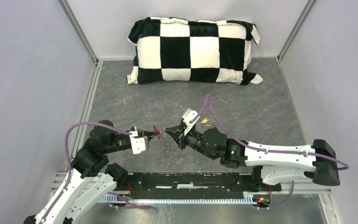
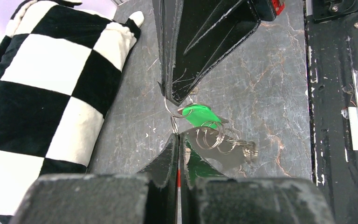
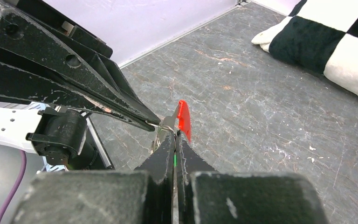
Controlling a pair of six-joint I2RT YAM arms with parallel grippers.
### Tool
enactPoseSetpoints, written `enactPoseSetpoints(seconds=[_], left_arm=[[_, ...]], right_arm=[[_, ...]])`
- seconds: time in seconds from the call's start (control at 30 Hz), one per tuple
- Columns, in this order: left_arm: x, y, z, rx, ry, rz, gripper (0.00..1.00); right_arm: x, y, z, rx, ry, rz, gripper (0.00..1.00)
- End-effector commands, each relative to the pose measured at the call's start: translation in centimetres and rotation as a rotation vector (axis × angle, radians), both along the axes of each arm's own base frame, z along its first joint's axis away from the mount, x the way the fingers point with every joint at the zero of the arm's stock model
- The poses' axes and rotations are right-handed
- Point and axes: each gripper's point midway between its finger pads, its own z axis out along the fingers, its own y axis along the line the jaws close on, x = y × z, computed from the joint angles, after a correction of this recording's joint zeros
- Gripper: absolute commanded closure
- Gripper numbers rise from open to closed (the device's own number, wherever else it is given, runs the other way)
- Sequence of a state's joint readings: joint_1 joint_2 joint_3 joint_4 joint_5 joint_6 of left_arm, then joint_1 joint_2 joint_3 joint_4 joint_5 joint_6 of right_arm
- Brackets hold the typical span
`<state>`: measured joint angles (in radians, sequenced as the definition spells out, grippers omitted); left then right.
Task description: Put the keys on the keyring
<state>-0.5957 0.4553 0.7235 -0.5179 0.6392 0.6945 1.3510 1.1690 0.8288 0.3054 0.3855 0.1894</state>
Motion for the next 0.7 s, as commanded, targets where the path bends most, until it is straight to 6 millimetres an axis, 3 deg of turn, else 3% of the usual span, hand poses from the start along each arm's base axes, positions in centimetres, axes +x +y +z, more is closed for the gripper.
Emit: enactPoseSetpoints(seconds=[0.0,0.67], left_arm=[[-0.61,-0.87,3.12,-0.073,-0.107,-0.07,0.98],[-0.65,-1.03,3.45,-0.083,-0.1,-0.077,0.98]], right_arm=[[1.12,-1.13,-0.3,-0.006,-0.004,-0.063,1.0],[0.49,-1.17,-0.41,0.028,-0.003,-0.025,1.0]])
